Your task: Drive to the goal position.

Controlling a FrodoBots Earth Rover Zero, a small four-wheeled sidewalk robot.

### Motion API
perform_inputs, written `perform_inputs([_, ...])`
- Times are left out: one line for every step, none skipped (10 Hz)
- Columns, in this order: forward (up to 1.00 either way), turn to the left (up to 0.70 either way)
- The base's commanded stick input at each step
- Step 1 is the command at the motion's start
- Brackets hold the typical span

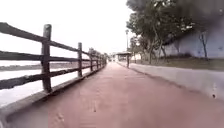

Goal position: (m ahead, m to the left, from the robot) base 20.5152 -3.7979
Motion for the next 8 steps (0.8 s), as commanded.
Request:
perform_inputs([1.00, 0.00])
perform_inputs([1.00, 0.00])
perform_inputs([1.00, 0.00])
perform_inputs([1.00, 0.00])
perform_inputs([1.00, 0.00])
perform_inputs([1.00, 0.00])
perform_inputs([1.00, 0.00])
perform_inputs([1.00, 0.00])
